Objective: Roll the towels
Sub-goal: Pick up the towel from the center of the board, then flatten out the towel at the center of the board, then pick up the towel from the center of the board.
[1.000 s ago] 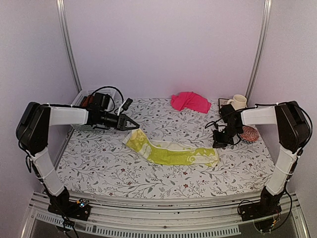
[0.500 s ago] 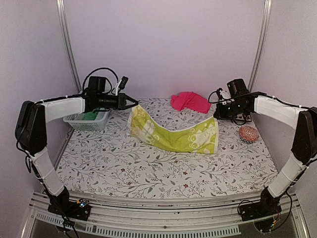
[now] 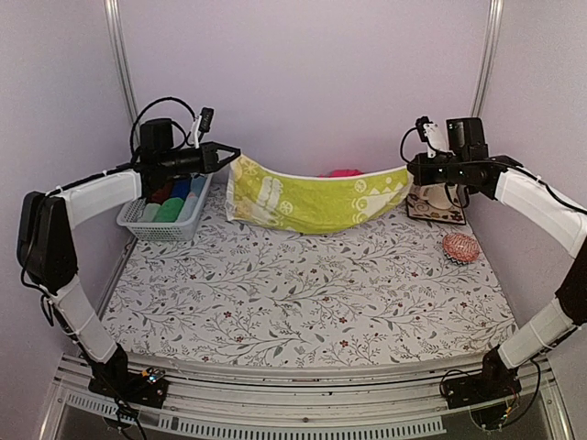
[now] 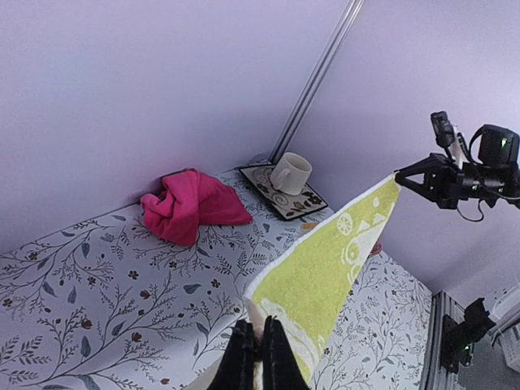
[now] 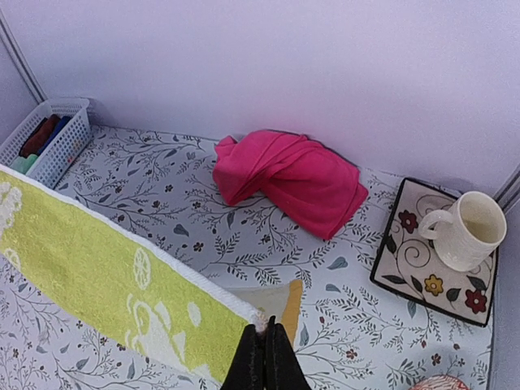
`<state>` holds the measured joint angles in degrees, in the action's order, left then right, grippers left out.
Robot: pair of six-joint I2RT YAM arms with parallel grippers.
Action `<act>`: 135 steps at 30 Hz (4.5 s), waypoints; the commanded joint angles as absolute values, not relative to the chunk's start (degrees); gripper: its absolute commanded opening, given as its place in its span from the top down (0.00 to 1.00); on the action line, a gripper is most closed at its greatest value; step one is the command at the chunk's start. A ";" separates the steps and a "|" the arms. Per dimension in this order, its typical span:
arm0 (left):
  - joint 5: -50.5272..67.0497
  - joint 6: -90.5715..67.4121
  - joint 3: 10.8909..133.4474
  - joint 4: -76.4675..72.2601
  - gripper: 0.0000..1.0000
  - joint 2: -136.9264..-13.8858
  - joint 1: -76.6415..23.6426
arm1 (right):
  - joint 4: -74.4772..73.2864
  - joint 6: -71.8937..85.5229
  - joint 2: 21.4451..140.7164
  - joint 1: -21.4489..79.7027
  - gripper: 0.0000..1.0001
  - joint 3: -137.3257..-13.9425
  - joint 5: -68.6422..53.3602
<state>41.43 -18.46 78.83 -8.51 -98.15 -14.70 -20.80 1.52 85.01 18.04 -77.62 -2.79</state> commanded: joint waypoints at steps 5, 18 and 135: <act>36.80 -19.41 77.37 -8.20 1.00 -92.42 -14.29 | -15.18 -1.47 76.58 17.58 0.98 -74.82 -7.96; 19.64 -25.76 58.30 -2.31 1.00 -75.40 -18.55 | -31.98 8.26 74.63 24.48 0.99 -75.57 2.01; 31.19 -10.03 61.81 -4.84 1.00 -105.99 -12.94 | -23.48 6.04 97.99 17.92 0.98 -64.38 3.05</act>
